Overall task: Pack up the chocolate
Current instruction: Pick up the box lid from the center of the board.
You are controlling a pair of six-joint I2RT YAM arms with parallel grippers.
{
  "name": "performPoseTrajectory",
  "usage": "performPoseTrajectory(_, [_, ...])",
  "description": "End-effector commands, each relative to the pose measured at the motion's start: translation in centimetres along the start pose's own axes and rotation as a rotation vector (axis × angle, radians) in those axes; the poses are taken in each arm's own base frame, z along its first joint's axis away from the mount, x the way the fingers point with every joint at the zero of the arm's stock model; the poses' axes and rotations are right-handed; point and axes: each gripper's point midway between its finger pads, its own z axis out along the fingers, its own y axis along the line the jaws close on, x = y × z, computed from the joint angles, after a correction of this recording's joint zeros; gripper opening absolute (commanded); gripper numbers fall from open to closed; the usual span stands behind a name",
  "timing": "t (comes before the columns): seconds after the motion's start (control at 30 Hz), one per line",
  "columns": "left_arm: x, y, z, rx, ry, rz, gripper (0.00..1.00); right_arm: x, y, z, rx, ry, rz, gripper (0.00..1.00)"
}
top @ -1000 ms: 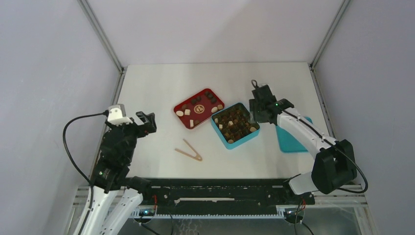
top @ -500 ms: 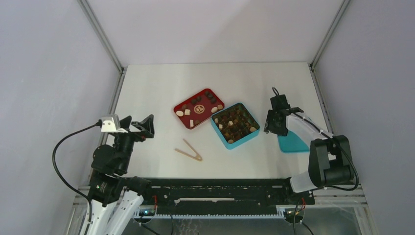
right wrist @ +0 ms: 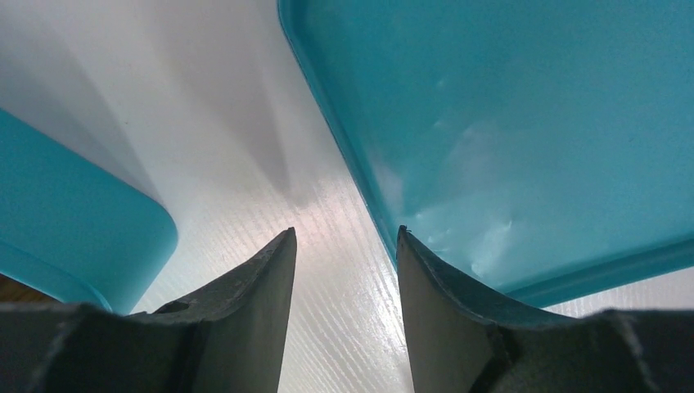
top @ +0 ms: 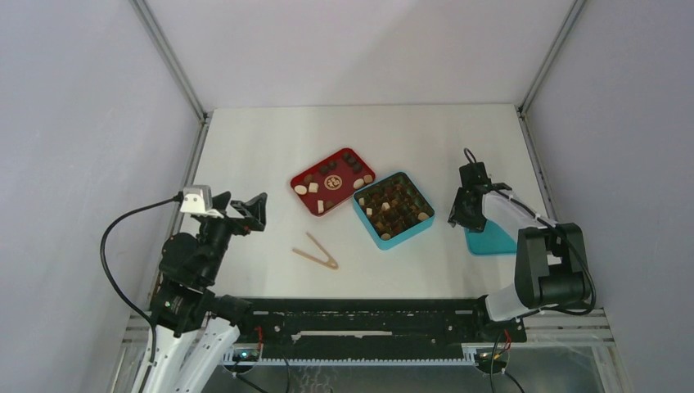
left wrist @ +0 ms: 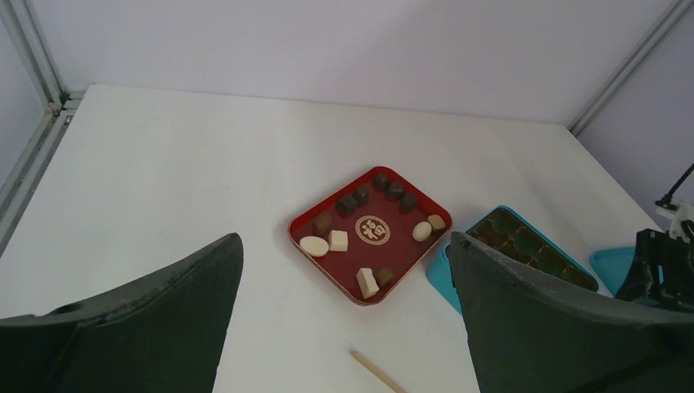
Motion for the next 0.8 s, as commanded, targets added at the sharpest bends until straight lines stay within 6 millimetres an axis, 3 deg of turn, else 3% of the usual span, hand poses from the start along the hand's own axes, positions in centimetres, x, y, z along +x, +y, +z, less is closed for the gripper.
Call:
performPoseTrajectory(0.0, [-0.7,-0.7,0.3,0.041,-0.023,0.025,1.00,-1.9,-0.6,-0.6,0.028,-0.084,0.041,0.57])
performPoseTrajectory(0.4, [-0.5,-1.0,0.3,0.056,-0.023,0.011,1.00,-1.1,0.1,1.5,-0.021,0.009,0.045,0.47])
performPoseTrajectory(0.6, [0.1,-1.7,0.6,0.093,0.021,0.022,1.00,-1.2,0.5,2.6,-0.023,0.032,0.044,0.24])
performPoseTrajectory(0.77, [0.2,-1.8,0.9,0.087,0.034,-0.023,1.00,-1.6,1.0,2.4,-0.048,0.013,0.031,0.06])
